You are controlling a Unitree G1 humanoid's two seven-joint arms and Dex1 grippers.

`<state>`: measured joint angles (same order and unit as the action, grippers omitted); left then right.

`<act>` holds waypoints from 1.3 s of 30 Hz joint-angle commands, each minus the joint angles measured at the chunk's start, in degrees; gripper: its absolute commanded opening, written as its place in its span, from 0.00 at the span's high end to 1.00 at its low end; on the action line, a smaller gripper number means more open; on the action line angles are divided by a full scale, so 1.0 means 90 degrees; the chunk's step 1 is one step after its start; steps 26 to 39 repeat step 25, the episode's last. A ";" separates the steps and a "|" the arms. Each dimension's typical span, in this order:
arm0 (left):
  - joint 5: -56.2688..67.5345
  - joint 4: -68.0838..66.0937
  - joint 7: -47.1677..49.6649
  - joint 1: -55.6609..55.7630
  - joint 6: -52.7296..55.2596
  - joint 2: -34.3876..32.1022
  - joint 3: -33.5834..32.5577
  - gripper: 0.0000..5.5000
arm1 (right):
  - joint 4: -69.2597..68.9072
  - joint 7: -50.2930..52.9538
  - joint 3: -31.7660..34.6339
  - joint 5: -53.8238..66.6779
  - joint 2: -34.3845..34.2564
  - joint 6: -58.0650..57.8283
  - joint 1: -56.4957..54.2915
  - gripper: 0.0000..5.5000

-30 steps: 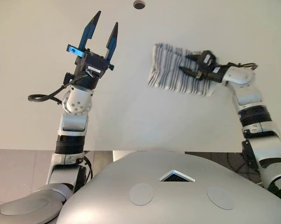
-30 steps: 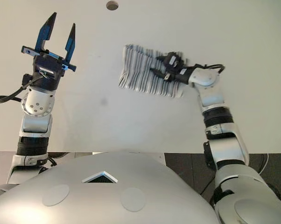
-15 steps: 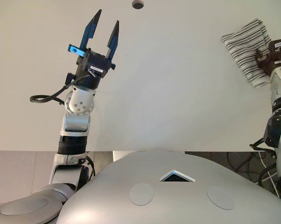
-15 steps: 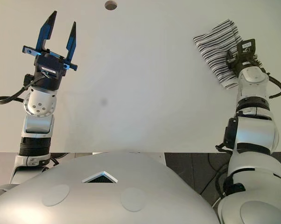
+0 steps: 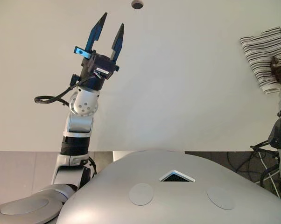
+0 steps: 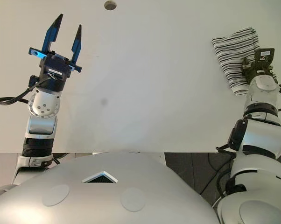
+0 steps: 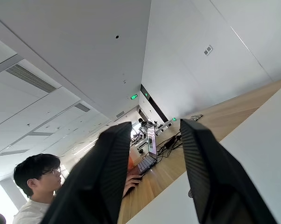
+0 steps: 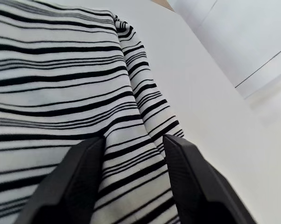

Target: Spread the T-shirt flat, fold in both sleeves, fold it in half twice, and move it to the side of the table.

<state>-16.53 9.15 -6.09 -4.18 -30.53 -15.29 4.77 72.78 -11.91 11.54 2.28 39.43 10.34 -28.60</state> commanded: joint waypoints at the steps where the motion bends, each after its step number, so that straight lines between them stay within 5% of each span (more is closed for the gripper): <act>1: 0.0048 0.0169 0.0165 0.0035 0.0075 0.0129 -0.0085 0.66 | -0.2791 0.0158 0.0533 0.0693 -0.0494 0.1015 0.0571 0.57; 4: 0.0156 0.0615 0.0629 -0.0034 0.0094 0.0586 -0.0295 0.66 | -0.7936 0.0666 -0.0107 0.0944 -0.1588 0.0769 0.2003 0.57; 7: 0.0043 0.1044 0.0969 -0.0298 0.0135 0.1089 -0.0275 0.66 | -0.9558 0.0991 -0.1262 0.0255 -0.2604 0.1091 0.2794 0.57; 10: 0.0235 0.0788 0.0955 -0.0455 -0.0251 0.1235 -0.0123 0.66 | -0.9669 0.1273 -0.2223 -0.0414 -0.3658 0.1888 0.3499 0.57; 15: 0.0666 0.0334 0.0811 -0.0564 -0.0674 0.1329 0.0106 0.66 | -0.9193 0.1239 -0.2817 -0.0474 -0.4321 0.2188 0.4125 0.57; 39: 0.0730 -0.0383 0.0913 -0.0408 -0.1131 0.1503 0.0101 0.66 | -0.9027 0.1010 -0.2575 -0.0459 -0.4209 0.2426 0.4143 0.57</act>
